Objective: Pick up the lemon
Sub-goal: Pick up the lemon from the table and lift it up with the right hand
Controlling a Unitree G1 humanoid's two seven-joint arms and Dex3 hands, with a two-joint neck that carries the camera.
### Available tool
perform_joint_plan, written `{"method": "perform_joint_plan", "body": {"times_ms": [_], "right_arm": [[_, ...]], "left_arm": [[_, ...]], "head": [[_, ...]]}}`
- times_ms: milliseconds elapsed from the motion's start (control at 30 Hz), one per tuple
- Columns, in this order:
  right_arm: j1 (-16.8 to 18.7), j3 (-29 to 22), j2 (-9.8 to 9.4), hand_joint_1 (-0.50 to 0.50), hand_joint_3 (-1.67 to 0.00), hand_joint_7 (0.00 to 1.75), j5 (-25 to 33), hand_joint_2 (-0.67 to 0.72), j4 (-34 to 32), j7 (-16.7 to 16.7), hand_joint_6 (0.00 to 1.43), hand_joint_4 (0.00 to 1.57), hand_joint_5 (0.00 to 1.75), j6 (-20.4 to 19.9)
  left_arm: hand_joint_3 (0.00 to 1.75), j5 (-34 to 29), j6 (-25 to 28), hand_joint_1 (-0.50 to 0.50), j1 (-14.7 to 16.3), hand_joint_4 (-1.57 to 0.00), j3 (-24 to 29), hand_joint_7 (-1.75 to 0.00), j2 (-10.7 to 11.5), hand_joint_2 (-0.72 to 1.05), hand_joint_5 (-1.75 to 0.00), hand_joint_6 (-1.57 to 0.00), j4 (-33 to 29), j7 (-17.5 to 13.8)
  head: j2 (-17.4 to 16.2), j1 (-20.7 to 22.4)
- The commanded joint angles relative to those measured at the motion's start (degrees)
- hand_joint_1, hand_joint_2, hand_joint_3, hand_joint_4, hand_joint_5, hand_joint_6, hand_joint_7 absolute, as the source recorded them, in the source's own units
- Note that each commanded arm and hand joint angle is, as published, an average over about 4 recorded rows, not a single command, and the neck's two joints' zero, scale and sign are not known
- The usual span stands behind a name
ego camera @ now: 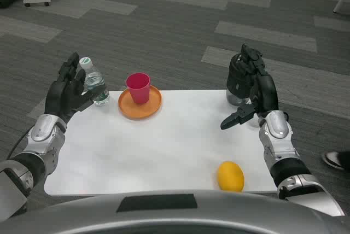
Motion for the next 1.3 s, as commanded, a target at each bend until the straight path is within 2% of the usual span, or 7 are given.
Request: {"method": "perform_joint_plan", "body": {"times_ms": [33,333,500,800,900,1100,1300], "right_arm": [[0.16,1.54,-2.64,0.25,-0.08,0.07,0.63,0.34,2.75,1.41,0.00,0.00,0.58,-0.52],[0.20,1.51,-2.94,0.25,-0.08,0.07,0.63,0.34,2.84,1.65,0.00,0.00,0.58,-0.52],[0.77,1.64,-3.84,0.25,-0.08,0.07,0.63,0.34,2.66,2.91,0.00,0.00,0.61,-0.34],[3.54,0.83,-6.94,0.25,-0.08,0.07,0.78,0.33,0.79,10.11,0.00,0.00,0.63,1.63],[4.20,0.98,-8.28,0.25,-0.08,0.07,0.81,0.28,0.20,13.14,0.00,0.00,0.73,2.51],[4.66,1.73,-11.05,0.24,-0.16,0.10,0.83,0.22,0.24,23.14,0.00,0.00,0.87,3.85],[5.65,2.78,-12.13,0.21,-0.22,0.14,0.89,0.15,0.35,26.17,0.00,0.00,0.87,4.67]], "left_arm": [[0.09,0.44,-0.83,0.50,1.99,0.00,2.77,0.00,-0.54,0.78,0.00,0.00,-0.11,-0.41],[0.09,0.53,-0.89,0.50,1.73,0.00,2.51,0.00,-0.57,0.78,0.00,0.00,-0.11,-0.41],[0.07,0.53,-0.89,0.50,1.73,0.00,2.51,0.00,-0.42,0.78,0.00,0.00,-0.11,-0.41],[0.09,0.66,-0.84,0.50,1.91,0.00,2.47,0.00,0.06,0.78,0.00,0.00,-0.11,-0.47],[0.09,0.75,-0.76,0.50,1.77,0.00,2.42,0.00,0.24,0.78,0.00,0.00,-0.11,-0.49],[0.09,1.87,-0.12,0.50,0.78,0.00,2.42,0.00,0.46,0.78,0.00,0.00,-0.11,-0.49],[0.04,2.11,0.08,0.50,0.35,0.00,2.34,0.00,0.52,0.78,0.00,0.00,-0.11,-0.56]], "head": [[0.10,-5.78],[-1.41,-3.87],[-3.99,-9.86],[-6.96,-21.16],[-7.41,-21.82],[-6.96,-23.16],[-6.38,-23.70]]}}
